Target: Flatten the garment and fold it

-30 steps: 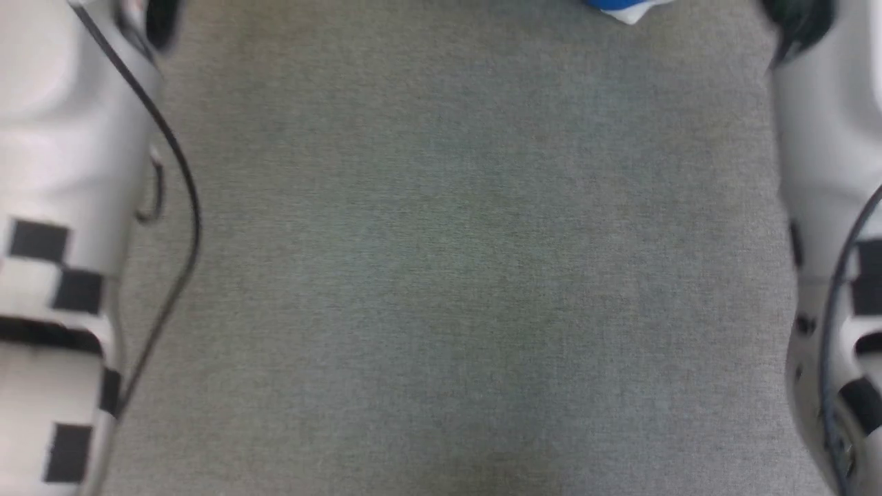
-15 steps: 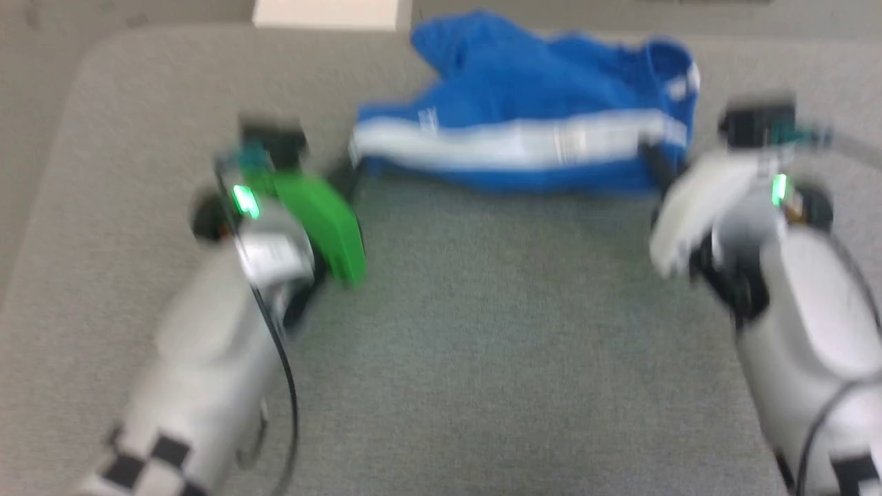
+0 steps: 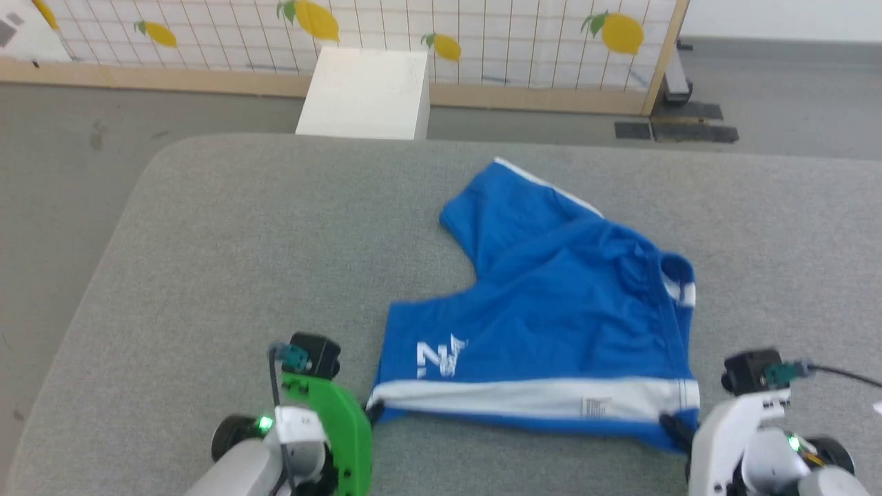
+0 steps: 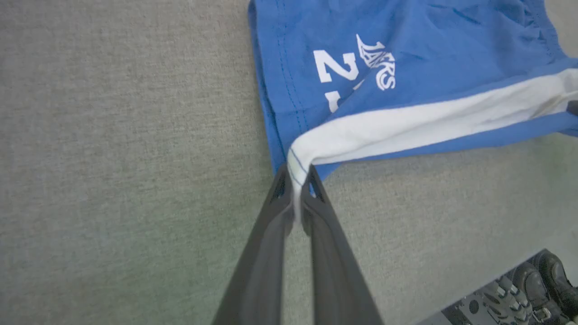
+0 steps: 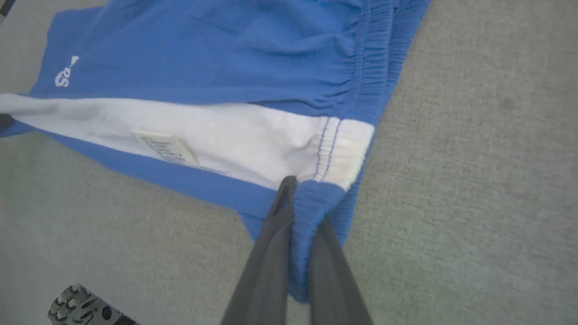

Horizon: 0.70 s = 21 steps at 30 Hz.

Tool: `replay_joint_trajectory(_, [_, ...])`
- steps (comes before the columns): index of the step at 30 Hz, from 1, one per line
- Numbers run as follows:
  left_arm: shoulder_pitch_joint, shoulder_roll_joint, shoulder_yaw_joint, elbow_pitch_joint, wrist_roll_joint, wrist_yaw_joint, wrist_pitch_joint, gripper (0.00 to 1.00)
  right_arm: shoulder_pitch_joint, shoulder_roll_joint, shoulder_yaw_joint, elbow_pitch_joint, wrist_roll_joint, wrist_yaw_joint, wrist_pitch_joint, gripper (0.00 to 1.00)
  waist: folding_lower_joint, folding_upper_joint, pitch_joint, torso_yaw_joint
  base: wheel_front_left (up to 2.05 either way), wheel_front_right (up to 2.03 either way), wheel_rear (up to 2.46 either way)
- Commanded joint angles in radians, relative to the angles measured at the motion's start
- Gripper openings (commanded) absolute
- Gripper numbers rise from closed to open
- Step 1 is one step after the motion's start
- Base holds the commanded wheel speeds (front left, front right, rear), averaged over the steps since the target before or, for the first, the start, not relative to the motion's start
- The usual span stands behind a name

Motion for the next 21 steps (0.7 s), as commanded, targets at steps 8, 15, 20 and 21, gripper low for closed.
replay_joint_trajectory(8, [0.138, 0.086, 0.004, -0.181, -0.051, 0.091, 0.106, 0.00, 0.147, -0.008, -0.053, -0.127, 0.008, -0.002, 0.146, 0.00, 0.0001, -0.0001, -0.025, -0.002, 0.00, 0.00, 0.00])
replay_joint_trajectory(15, [0.135, 0.086, 0.016, -0.257, -0.049, 0.105, 0.089, 0.00, 0.152, 0.018, -0.075, -0.197, -0.010, -0.002, 0.170, 0.00, 0.0001, -0.0001, -0.021, -0.004, 0.00, 0.00, 0.00])
replay_joint_trajectory(20, [0.077, 0.065, 0.033, -0.267, -0.040, 0.092, 0.058, 0.00, 0.113, 0.028, -0.088, -0.226, -0.020, -0.002, 0.177, 0.00, 0.0001, -0.0001, -0.005, -0.015, 0.00, 0.00, 0.00])
replay_joint_trajectory(21, [0.062, 0.060, 0.035, -0.264, -0.038, 0.089, 0.054, 0.00, 0.103, 0.029, -0.089, -0.229, -0.022, -0.002, 0.181, 0.00, 0.0001, -0.0001, 0.001, -0.018, 0.00, 0.00, 0.00])
